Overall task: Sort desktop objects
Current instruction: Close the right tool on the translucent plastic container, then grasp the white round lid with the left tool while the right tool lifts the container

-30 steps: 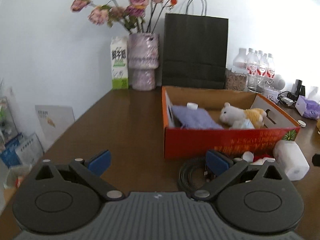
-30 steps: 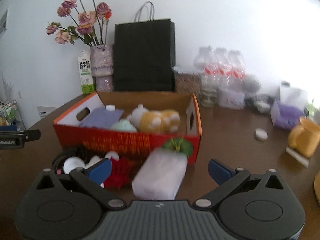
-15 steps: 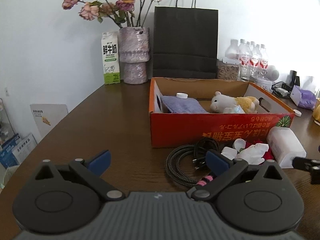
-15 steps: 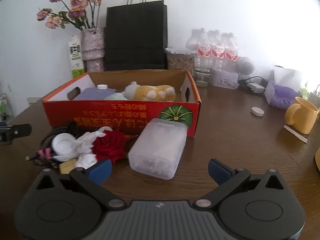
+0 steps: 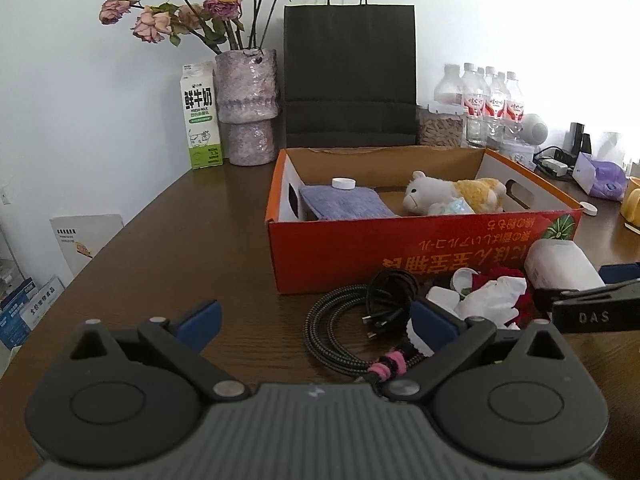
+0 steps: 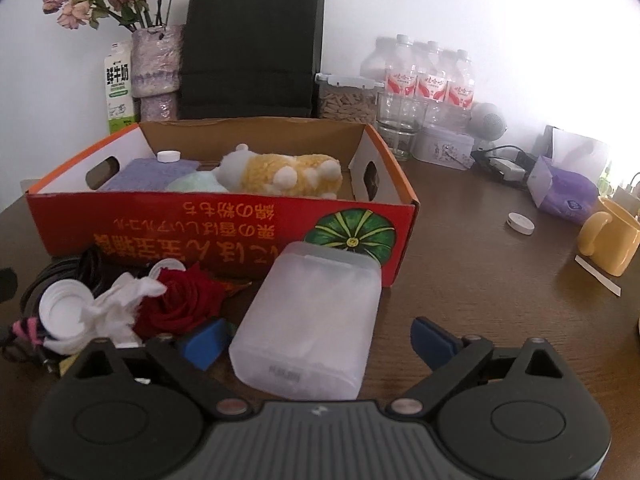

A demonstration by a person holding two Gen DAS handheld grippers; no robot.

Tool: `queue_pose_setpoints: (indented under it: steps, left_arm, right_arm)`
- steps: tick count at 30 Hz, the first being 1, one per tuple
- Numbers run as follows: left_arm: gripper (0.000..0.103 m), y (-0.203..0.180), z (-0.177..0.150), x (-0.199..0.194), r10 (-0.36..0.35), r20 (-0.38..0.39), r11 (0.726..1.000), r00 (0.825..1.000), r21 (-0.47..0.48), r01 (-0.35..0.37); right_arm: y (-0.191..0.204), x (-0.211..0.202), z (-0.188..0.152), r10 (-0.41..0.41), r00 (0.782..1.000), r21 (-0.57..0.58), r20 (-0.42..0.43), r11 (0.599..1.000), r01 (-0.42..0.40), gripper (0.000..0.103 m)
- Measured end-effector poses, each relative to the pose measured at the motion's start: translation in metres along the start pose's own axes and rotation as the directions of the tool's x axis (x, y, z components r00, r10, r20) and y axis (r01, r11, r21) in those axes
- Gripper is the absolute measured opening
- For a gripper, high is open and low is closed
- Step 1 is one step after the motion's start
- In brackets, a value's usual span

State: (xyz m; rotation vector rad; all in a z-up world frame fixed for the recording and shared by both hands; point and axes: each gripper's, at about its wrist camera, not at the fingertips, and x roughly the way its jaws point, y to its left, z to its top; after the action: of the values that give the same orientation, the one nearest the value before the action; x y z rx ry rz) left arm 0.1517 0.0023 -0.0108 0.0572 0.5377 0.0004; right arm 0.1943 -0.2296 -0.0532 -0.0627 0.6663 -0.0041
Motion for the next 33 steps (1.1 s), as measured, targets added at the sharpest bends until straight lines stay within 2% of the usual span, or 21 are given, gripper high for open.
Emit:
queue_pose_setpoints:
  steps: [1,3,5,9,13,23,28,30,31,32,33]
  left_arm:
    - [0.103,-0.001,0.0,0.0,-0.001,-0.001,1.0,1.0,0.003,0.001]
    - [0.103,-0.003,0.0,0.001,-0.003,-0.005,1.0,1.0,0.013,0.003]
    - [0.103,-0.007,-0.001,0.002,-0.011,-0.008,1.0,1.0,0.025,0.012]
    - [0.101,-0.019,-0.002,0.004,-0.027,-0.013,0.997,1.0,0.071,0.027]
    - [0.087,-0.032,-0.003,0.007,-0.05,-0.021,0.989,0.999,0.136,0.053]
    - [0.071,-0.051,-0.008,0.008,-0.081,-0.031,0.975,0.996,0.204,0.086]
    - [0.049,-0.053,-0.006,0.017,-0.09,-0.068,0.977,0.994,0.19,0.101]
    - [0.043,-0.053,-0.005,0.02,-0.1,-0.081,0.978,0.992,0.178,0.113]
    - [0.034,-0.053,-0.005,0.022,-0.103,-0.086,0.978,0.991,0.171,0.117]
    - [0.031,-0.053,-0.004,0.022,-0.098,-0.086,0.98,0.991,0.163,0.111]
    - [0.021,-0.053,-0.004,0.022,-0.102,-0.082,0.982,0.991,0.154,0.114]
  right_arm:
    - [0.0,0.001,0.0,0.002,1.0,0.002,-0.004,1.0,-0.001,0.093]
    - [-0.002,0.001,0.0,0.021,1.0,0.011,-0.008,1.0,-0.021,0.076]
    - [-0.003,0.0,-0.001,0.035,0.999,0.015,-0.01,0.999,-0.035,0.068]
    - [-0.005,-0.003,-0.004,0.054,0.999,0.014,0.005,0.998,-0.054,0.066]
    - [-0.007,-0.007,-0.005,0.06,0.998,0.019,0.011,0.998,-0.06,0.065]
    - [-0.012,-0.015,-0.011,0.076,0.997,0.022,0.018,0.997,-0.076,0.065]
    - [-0.014,-0.018,-0.015,0.083,0.996,0.015,0.019,0.996,-0.083,0.065]
    - [-0.015,-0.019,-0.016,0.085,0.996,0.014,0.019,0.996,-0.085,0.065]
    - [-0.015,-0.019,-0.016,0.086,0.996,0.014,0.02,0.996,-0.086,0.065]
    - [-0.015,-0.02,-0.016,0.088,0.996,0.014,0.021,0.996,-0.088,0.065]
    - [-0.016,-0.02,-0.016,0.09,0.996,0.014,0.021,0.996,-0.09,0.065]
